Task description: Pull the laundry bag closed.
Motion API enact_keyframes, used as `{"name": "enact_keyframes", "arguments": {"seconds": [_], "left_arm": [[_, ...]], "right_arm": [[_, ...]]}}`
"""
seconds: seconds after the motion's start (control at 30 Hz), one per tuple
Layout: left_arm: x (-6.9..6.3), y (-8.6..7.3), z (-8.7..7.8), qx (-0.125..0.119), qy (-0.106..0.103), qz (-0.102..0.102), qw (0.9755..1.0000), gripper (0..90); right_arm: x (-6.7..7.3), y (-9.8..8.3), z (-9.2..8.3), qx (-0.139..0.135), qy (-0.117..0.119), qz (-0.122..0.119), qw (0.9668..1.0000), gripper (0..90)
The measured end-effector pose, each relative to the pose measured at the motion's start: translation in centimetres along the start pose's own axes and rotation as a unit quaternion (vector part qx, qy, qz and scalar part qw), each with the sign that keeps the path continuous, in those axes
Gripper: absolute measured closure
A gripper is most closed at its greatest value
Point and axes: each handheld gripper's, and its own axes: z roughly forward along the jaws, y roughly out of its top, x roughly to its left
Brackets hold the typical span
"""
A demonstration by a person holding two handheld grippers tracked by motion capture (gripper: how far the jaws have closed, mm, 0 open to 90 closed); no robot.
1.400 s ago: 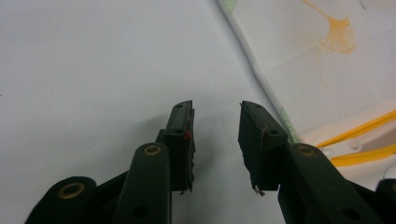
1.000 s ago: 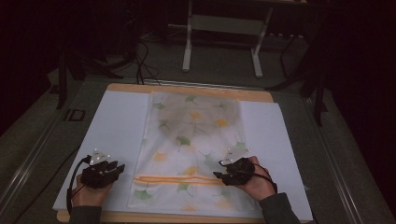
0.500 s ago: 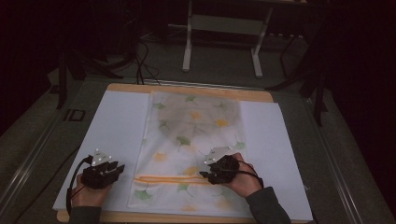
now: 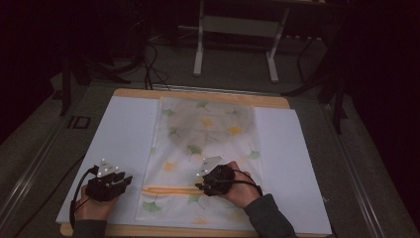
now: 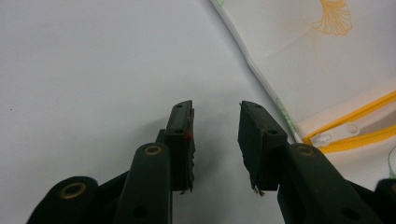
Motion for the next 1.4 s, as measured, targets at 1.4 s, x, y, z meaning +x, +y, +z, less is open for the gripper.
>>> {"name": "enact_keyframes", "arguments": {"seconds": [1.4], "left_arm": [[0.4,-0.1,-0.1,0.007,-0.004,0.010,0.9999,62.8]], "right_arm": [[3.8,7.8,5.6,0.011,0.034,-0.065,0.9972,71.9]]}}
